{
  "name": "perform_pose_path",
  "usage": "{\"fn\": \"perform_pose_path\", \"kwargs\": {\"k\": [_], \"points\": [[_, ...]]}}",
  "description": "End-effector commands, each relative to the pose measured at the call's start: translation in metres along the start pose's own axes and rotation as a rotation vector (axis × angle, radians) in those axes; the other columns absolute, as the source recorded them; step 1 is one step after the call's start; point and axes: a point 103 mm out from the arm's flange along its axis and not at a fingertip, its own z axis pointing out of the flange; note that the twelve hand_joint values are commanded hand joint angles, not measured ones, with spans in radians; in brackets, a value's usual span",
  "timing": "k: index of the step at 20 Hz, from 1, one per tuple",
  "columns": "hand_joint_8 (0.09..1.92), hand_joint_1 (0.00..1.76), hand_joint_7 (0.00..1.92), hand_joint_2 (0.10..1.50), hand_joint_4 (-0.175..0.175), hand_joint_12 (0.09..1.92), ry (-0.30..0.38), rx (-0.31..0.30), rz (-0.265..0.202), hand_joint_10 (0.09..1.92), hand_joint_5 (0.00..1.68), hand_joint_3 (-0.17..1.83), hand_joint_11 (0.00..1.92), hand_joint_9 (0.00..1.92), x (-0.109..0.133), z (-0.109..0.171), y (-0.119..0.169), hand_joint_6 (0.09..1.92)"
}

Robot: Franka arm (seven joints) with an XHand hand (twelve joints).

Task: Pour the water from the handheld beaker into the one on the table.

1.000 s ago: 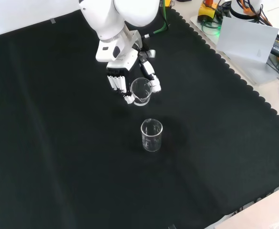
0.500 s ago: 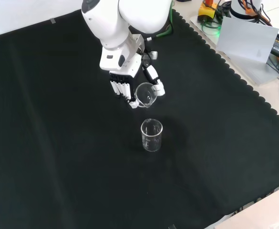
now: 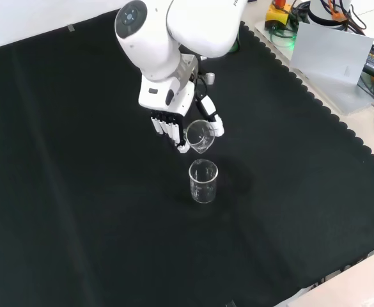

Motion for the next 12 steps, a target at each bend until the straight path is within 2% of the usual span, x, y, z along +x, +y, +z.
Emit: {"fn": "perform_pose_path", "kwargs": {"k": [1,12], "points": [[0.75,1.16,1.48,0.59,0.010,0.82,-0.050,0.054,0.034,0.78,1.20,0.85,1.21,1.36,0.0012,-0.0001,0.0015,0.90],[0.76,1.15,1.48,0.59,0.028,0.82,-0.133,0.132,0.082,0.80,1.19,0.87,1.21,1.36,0.0017,-0.0070,0.0057,0.93]]}}
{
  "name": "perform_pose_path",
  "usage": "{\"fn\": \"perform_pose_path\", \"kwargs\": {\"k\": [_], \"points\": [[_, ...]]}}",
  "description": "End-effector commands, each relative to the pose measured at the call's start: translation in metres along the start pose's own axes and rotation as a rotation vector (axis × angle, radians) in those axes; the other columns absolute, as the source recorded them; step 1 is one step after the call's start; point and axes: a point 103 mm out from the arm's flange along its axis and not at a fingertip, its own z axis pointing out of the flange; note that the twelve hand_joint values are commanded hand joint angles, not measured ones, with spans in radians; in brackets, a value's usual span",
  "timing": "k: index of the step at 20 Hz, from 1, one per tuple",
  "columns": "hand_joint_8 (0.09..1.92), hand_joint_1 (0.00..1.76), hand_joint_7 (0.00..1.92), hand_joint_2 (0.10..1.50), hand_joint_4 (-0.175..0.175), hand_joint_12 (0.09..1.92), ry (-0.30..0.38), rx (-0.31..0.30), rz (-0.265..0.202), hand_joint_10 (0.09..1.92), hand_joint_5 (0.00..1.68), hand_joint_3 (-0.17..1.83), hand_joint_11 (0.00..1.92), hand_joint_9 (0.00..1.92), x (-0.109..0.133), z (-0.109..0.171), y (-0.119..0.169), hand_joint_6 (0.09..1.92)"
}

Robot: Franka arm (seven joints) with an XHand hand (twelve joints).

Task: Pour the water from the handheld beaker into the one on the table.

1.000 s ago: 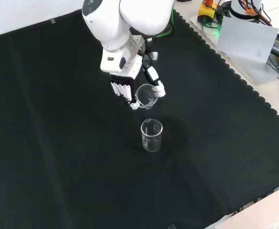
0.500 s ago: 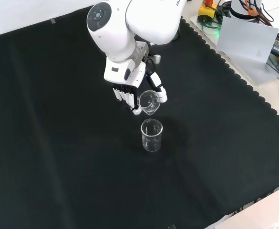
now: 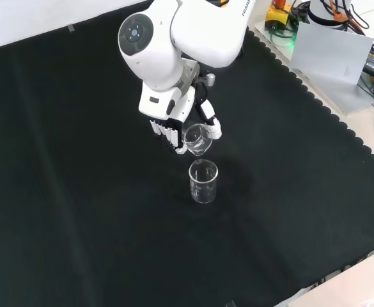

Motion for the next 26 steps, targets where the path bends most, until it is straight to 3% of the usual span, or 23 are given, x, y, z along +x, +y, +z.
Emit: {"fn": "perform_pose_path", "kwargs": {"k": [1,26], "points": [[0.76,1.15,1.48,0.59,0.029,0.82,-0.034,0.047,0.014,0.80,1.19,0.87,1.21,1.36,0.002,-0.002,0.002,0.93],[0.78,1.14,1.47,0.58,0.049,0.83,-0.156,0.168,0.084,0.82,1.17,0.90,1.21,1.35,0.006,-0.019,0.011,0.97]]}}
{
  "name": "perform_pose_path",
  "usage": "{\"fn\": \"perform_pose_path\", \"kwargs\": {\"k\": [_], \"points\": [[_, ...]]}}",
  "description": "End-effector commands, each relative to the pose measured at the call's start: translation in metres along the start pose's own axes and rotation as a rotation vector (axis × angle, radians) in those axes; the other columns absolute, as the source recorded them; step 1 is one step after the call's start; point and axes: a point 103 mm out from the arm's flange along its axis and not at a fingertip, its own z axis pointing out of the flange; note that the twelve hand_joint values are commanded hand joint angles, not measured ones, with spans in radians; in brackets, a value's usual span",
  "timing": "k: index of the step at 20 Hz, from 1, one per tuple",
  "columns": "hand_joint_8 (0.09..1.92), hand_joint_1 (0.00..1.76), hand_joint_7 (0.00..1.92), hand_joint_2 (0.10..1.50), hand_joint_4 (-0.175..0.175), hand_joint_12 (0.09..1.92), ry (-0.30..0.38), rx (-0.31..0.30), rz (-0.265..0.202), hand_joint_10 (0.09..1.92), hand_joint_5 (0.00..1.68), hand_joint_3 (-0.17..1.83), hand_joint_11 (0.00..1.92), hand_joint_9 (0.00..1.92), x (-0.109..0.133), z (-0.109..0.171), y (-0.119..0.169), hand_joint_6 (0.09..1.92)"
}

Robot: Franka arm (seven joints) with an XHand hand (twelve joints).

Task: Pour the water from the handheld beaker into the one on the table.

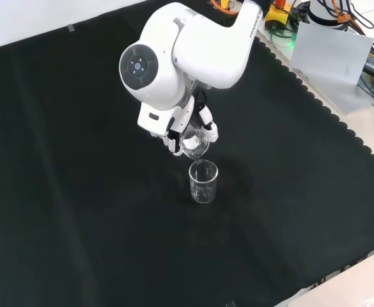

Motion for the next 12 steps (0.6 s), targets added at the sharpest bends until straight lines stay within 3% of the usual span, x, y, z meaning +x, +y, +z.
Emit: {"fn": "perform_pose_path", "kwargs": {"k": [1,12], "points": [[0.78,1.14,1.47,0.58,0.049,0.83,-0.023,0.018,0.015,0.82,1.17,0.90,1.21,1.35,0.0006,-0.0021,-0.0011,0.97],[0.79,1.14,1.47,0.58,0.050,0.83,-0.060,0.039,0.017,0.83,1.17,0.90,1.21,1.35,0.0104,-0.0091,-0.0014,0.97]]}}
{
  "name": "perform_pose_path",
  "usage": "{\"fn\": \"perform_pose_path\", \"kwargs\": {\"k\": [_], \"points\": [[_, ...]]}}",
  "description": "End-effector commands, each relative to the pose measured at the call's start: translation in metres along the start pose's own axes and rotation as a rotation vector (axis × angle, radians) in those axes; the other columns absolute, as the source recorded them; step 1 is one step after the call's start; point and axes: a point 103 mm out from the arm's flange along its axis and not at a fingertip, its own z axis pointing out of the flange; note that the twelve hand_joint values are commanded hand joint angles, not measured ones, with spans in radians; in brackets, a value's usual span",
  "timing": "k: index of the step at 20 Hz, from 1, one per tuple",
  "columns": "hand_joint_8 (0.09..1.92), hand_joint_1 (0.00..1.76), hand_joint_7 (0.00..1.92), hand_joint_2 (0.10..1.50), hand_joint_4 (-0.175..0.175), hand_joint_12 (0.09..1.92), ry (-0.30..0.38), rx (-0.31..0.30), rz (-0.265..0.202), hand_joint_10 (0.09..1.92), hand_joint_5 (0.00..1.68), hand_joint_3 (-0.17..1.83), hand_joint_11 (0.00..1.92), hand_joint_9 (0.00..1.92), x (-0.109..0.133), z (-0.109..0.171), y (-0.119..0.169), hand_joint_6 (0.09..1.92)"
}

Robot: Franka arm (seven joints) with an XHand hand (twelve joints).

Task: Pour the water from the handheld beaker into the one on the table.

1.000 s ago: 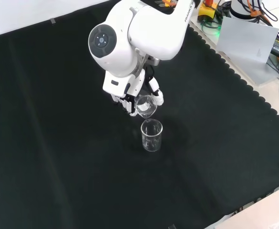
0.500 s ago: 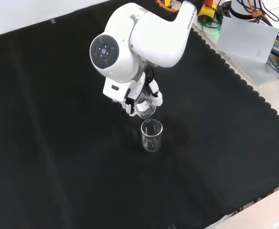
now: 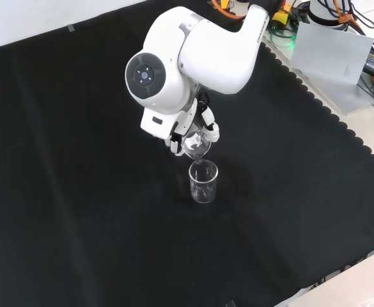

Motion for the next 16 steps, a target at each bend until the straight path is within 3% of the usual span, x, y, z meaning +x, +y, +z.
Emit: {"fn": "perform_pose_path", "kwargs": {"k": [1,16], "points": [[0.79,1.14,1.47,0.58,0.050,0.83,-0.015,0.014,0.000,0.83,1.17,0.90,1.21,1.35,0.004,-0.003,0.000,0.97],[0.80,1.14,1.47,0.58,0.052,0.83,-0.075,0.057,0.015,0.83,1.17,0.90,1.21,1.35,0.016,-0.012,0.002,0.98]]}}
